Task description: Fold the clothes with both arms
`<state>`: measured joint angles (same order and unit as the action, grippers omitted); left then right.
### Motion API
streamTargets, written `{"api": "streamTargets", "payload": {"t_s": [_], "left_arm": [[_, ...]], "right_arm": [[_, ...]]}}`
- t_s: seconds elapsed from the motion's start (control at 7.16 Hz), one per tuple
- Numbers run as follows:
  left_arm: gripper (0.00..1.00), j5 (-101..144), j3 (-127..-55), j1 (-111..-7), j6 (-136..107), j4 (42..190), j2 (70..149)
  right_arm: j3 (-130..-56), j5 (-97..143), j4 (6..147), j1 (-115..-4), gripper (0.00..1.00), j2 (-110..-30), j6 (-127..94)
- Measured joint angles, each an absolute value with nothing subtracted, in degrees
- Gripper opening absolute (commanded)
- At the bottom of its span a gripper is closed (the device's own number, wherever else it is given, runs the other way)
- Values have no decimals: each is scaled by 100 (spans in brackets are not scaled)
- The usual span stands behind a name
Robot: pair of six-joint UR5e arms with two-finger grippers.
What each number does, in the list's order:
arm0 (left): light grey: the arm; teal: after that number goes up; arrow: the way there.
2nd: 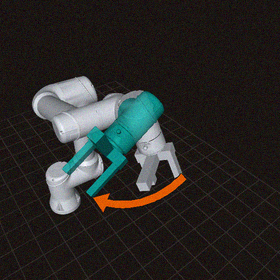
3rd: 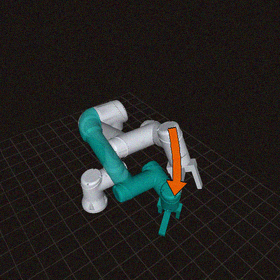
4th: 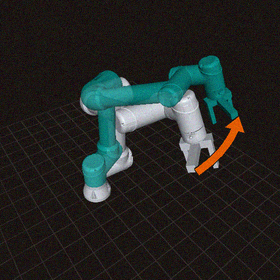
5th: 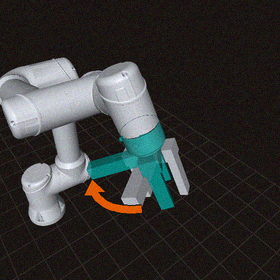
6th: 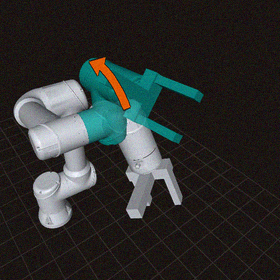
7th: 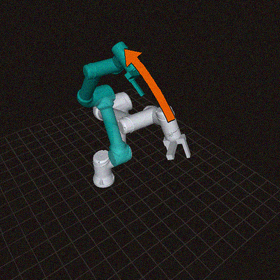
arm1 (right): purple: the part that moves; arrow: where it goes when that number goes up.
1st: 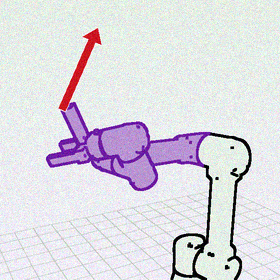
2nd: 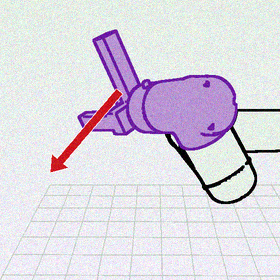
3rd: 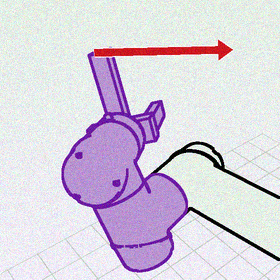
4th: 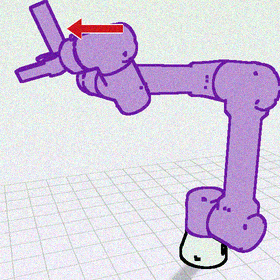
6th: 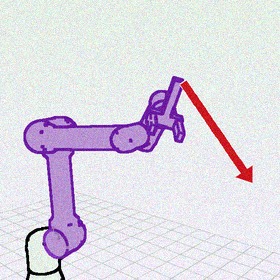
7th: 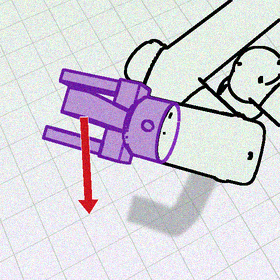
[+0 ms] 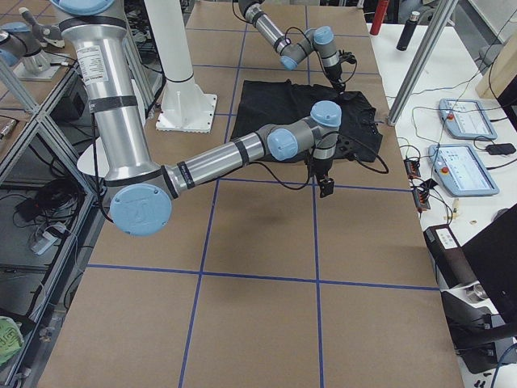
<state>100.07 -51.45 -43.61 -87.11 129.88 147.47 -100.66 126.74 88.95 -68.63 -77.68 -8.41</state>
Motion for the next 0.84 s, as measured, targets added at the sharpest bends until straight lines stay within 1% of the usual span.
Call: {"api": "streamTargets", "payload": {"t_s": [0.28,0.42,0.56,0.7,0.84], "left_arm": [[100,10024,-5186,-4360,-8560,13097,14758],[100,10050,-5348,-4360,-8238,13098,14710],[100,10182,-5630,-4372,-7856,13052,14557],[100,10464,-6082,-4387,-7582,12969,14256],[100,10722,-6733,-4392,-7462,12883,13780]], "right_arm": [[-10040,12674,8897,-6842,100,-7726,-935],[-10042,12676,8891,-6788,100,-7699,-1131],[-10059,12678,8888,-6683,100,-7662,-1488],[-10118,12666,8868,-6519,100,-7616,-2020],[-10206,12642,8753,-6297,100,-7584,-2675]]}}
